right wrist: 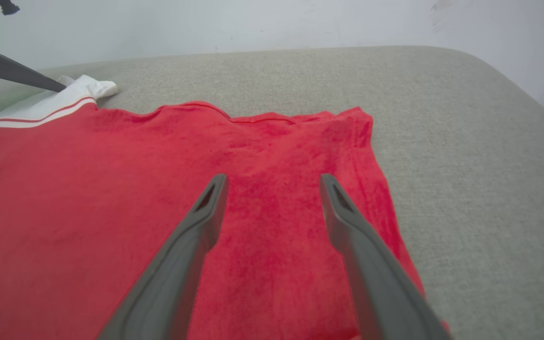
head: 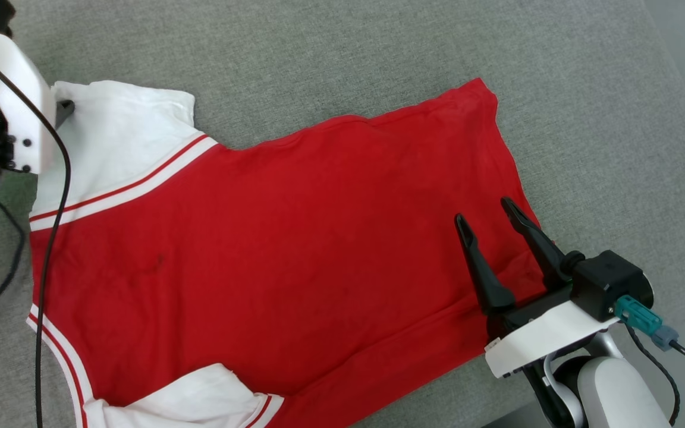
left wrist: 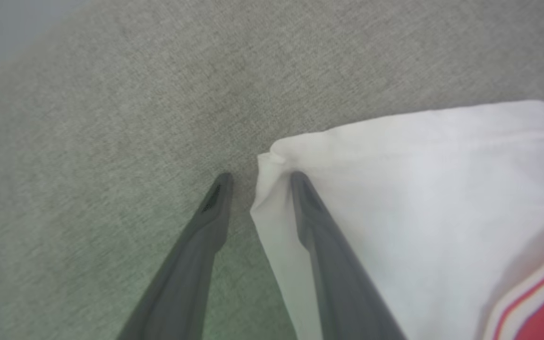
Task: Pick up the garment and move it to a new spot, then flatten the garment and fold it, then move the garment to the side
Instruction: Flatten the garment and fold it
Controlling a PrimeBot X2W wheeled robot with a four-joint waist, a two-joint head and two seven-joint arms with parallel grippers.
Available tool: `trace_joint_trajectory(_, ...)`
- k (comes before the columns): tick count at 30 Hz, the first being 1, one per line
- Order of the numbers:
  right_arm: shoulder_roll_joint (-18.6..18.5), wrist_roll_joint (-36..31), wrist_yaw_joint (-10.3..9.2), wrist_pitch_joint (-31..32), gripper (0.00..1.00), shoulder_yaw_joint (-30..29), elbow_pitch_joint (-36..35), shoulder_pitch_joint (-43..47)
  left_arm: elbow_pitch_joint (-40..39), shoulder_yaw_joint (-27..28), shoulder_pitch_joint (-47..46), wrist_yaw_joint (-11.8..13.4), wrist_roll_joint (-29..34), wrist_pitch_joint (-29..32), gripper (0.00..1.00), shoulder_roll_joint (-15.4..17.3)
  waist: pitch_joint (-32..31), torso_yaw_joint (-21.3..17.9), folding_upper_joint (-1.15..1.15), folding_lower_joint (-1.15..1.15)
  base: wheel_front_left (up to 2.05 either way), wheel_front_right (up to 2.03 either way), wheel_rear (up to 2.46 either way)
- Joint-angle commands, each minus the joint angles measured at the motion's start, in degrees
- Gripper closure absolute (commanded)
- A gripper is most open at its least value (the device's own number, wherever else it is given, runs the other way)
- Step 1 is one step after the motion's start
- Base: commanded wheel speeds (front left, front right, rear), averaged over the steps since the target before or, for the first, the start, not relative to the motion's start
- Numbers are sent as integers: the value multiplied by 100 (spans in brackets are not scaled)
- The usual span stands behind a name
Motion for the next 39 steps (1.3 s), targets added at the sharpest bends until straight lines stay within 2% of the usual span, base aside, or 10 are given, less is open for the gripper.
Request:
trace_joint_trajectory(1, 25, 11, -7, 2, 0, 0, 1, -84, 107, -97, 251, -8, -18, 30, 100, -109, 0, 8, 0, 0, 0, 0, 0)
trace_joint_trajectory(12, -29, -116, -7, 208, 0, -154, -32, 21, 244, 123, 186, -28, -219, -878, 100, -332, -376, 286, 0, 0, 0, 0, 0)
trace_joint_trajectory(21, -492, -22, -7, 809, 0, -359, -234, 121, -328, 205, 671, -3, -394, -1511, 100, -406, -998, 779, 0, 0, 0, 0, 0)
trace_joint_trajectory(27, -1173, 291, -7, 1883, 0, -419, -377, -69, -1281, 180, 1232, 170, -440, -1730, 100, -368, -1224, 1142, 0, 0, 0, 0, 0)
trace_joint_trajectory(28, -1599, 515, -7, 2531, 0, -399, -359, -261, -1890, 202, 1540, 339, -422, -1838, 100, -302, -1221, 1296, 0, 0, 0, 0, 0)
trace_joint_trajectory(35, -2424, 1124, -7, 3579, 0, -367, 125, -1080, -3295, 401, 2437, 870, -485, -2269, 100, -137, -1033, 1591, 0, 0, 0, 0, 0)
trace_joint_trajectory(37, -2554, 1343, -7, 3794, 0, -435, 354, -1363, -3624, 423, 2613, 980, -421, -2393, 100, -94, -942, 1688, 0, 0, 0, 0, 0)
trace_joint_trajectory(39, -2838, 1333, -8, 3962, 0, -365, 592, -1588, -3884, 412, 2730, 1067, -367, -2452, 100, -76, -830, 1806, 0, 0, 0, 0, 0)
